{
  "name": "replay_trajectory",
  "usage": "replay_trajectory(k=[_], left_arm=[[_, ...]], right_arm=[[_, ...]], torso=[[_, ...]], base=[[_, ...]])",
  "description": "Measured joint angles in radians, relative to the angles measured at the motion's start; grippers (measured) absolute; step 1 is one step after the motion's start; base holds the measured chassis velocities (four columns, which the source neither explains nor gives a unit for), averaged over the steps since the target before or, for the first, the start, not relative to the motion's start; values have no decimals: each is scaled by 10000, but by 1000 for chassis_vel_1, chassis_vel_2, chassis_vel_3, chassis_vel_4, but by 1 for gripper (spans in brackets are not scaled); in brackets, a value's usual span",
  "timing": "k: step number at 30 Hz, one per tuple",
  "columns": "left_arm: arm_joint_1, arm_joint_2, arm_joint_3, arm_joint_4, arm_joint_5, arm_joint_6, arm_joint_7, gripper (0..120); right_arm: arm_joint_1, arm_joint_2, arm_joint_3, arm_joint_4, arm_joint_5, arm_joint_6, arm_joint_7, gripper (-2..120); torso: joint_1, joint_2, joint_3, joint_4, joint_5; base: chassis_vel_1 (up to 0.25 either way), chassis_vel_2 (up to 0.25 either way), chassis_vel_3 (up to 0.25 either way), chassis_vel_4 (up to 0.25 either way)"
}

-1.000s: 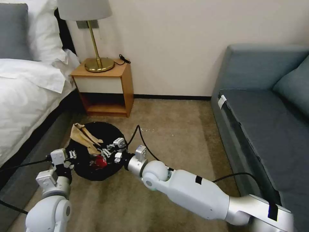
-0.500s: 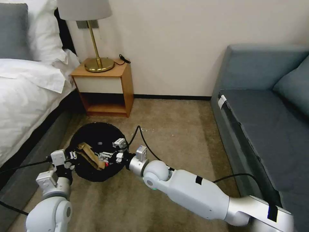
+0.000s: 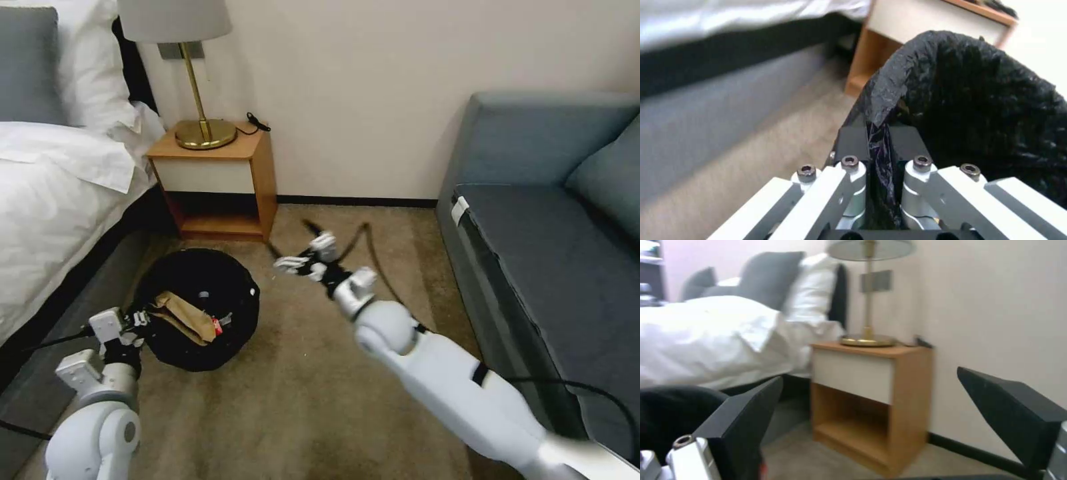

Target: Pick up the trash bin, then pick up the garbage on the floor and place it into the trash bin.

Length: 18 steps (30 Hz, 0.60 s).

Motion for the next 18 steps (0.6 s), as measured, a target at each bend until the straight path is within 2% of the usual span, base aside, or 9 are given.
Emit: replay_trajectory(k=[1,2,4,6,12,18], left_arm=[[-19,13,-60,148,-976,-197,-379,6],[-19,13,-60,148,-976,-197,-379,6],[-41,17,-104,535,-1999,-606,-634,6],[-107,24,-90,951,-2488,-768,-673,6],[-291,-42,74,1600,-2857,-641,-835,6],[-384,-92,169,1910,-2782,-58,-1066,6]], right_arm=[[-465,-46,378,95,-165,115,-4,100],[-465,-46,378,95,-165,115,-4,100],[-1213,39,1073,178,-425,322,-70,100],[-1746,245,1537,301,-556,397,-99,100],[-2478,523,1983,647,-720,412,-75,100],[-3060,595,2359,1063,-816,395,-87,100]], torso=[[0,0,0,1,0],[0,0,0,1,0],[0,0,0,1,-1],[0,0,0,1,0],[0,0,0,2,-3],[0,0,-1,1,-4]], base=[[0,0,0,0],[0,0,0,0],[0,0,0,0],[0,0,0,0],[0,0,0,0],[0,0,0,0]])
